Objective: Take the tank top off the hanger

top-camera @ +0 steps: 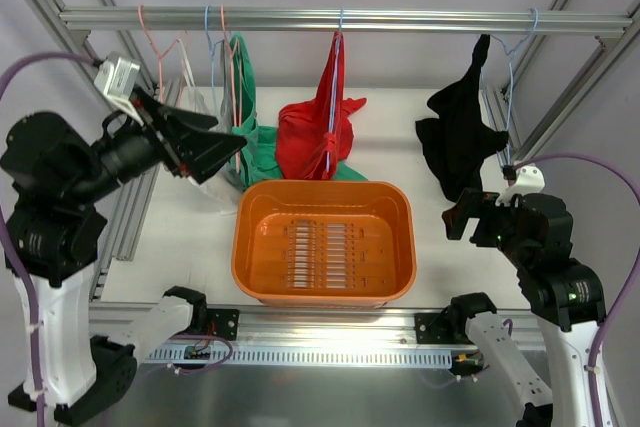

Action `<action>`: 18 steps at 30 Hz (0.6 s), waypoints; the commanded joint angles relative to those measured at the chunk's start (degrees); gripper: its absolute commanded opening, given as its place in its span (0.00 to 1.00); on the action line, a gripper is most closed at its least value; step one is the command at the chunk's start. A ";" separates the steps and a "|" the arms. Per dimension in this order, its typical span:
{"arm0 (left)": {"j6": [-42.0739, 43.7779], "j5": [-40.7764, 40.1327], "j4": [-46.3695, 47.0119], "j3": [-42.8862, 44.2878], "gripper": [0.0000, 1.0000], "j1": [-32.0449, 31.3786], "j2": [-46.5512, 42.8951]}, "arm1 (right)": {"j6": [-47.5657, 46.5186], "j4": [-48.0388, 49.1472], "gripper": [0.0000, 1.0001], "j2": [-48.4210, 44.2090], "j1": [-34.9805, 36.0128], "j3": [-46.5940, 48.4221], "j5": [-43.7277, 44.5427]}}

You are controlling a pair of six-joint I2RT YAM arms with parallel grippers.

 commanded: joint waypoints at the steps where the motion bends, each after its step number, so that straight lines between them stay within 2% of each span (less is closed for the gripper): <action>1: -1.19 -0.79 1.32 9.22 0.99 -4.15 7.85 | 0.60 2.22 1.00 1.08 -0.19 2.23 -1.81; 2: -0.58 -6.04 1.32 11.24 0.99 -9.13 9.87 | 0.42 2.31 0.99 1.25 -0.19 2.41 -1.55; 4: 1.70 -11.33 0.97 17.83 0.99 -15.38 17.16 | 0.33 2.13 0.99 1.69 -0.10 2.67 -1.11; 5: 3.10 -20.41 0.79 19.59 0.99 -21.25 19.10 | -0.02 2.13 1.00 1.78 -0.19 2.93 1.07; 9: 8.90 -37.44 0.70 23.64 0.99 -24.91 28.24 | -0.55 1.26 0.99 1.69 -0.19 3.99 2.06; 12: 14.51 -44.38 0.79 25.40 0.98 -27.36 34.29 | -0.90 1.17 1.00 0.64 -0.19 3.82 1.44; 14: 17.52 -45.38 0.97 27.33 0.97 -28.07 38.78 | -1.25 1.17 0.99 0.29 -0.19 3.55 1.18; 15: 17.88 -45.29 0.88 28.13 0.94 -28.25 39.76 | -1.34 1.25 1.00 0.29 -0.19 3.29 1.27; 16: 18.06 -45.38 1.05 28.57 0.86 -28.42 40.82 | -1.43 1.25 0.99 0.37 -0.19 3.03 1.35; 18: 17.71 -45.03 1.32 29.01 0.81 -28.51 42.22 | -1.43 1.25 0.99 0.38 -0.19 2.76 1.09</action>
